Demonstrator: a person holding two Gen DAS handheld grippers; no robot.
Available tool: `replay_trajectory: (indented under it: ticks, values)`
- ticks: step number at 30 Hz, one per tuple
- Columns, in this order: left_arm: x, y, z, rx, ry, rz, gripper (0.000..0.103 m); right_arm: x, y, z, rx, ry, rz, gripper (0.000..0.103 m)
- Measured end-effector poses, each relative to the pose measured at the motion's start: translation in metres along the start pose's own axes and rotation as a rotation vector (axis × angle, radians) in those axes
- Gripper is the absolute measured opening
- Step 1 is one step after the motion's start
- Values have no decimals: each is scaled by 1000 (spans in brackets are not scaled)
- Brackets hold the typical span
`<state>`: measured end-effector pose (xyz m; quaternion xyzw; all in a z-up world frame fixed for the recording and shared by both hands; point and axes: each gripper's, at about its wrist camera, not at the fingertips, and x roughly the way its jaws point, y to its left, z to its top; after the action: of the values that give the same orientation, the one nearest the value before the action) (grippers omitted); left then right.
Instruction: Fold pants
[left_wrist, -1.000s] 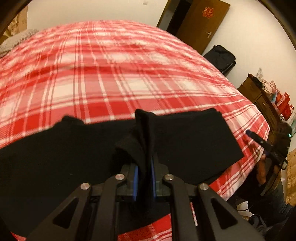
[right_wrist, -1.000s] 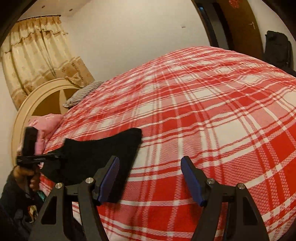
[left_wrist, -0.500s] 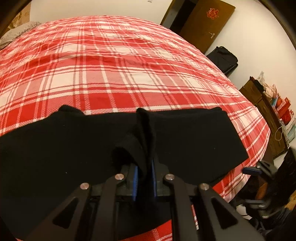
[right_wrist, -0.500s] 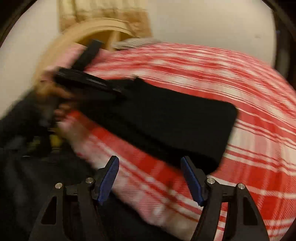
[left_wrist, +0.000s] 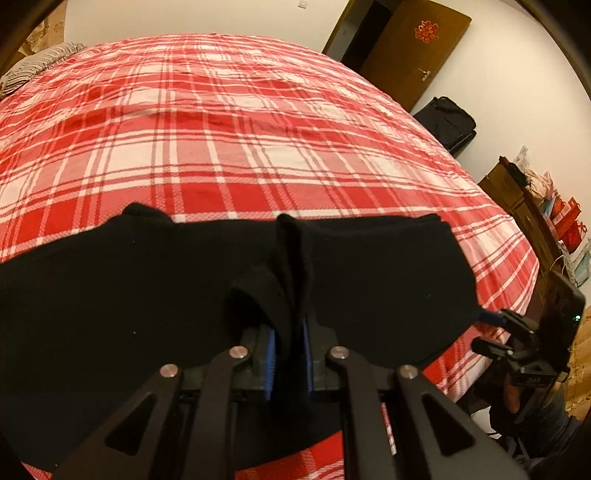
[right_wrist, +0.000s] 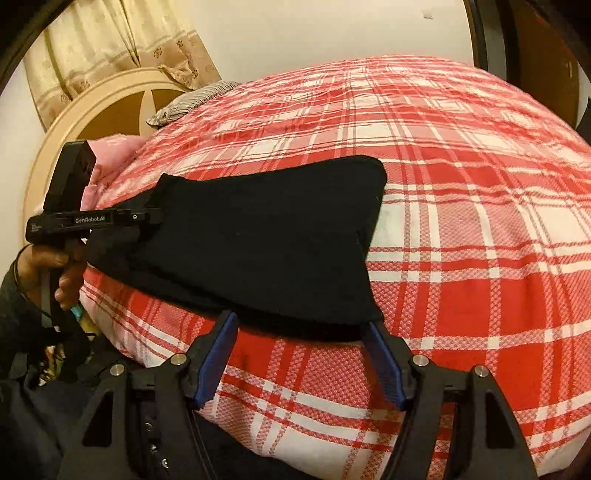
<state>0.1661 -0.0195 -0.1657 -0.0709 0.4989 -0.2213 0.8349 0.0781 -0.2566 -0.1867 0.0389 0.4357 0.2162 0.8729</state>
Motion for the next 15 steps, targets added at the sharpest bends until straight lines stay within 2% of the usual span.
replay_trajectory:
  ticks: [3, 6, 9, 12, 15]
  values:
    - [4, 9, 1, -30, -3, -20, 17, 6, 8, -6, -64, 39, -37, 70]
    - [-2, 4, -1, 8, -6, -5, 21, -8, 11, -8, -120, 78, -32, 70]
    - [-9, 6, -4, -2, -25, -6, 29, -32, 8, -4, -94, 16, -16, 71]
    - [-12, 9, -6, -1, -37, 13, 41, -45, 14, 9, -80, -47, 66, 71]
    - [-8, 11, -7, -6, -29, 12, 42, -32, 27, 23, -118, -91, 75, 71]
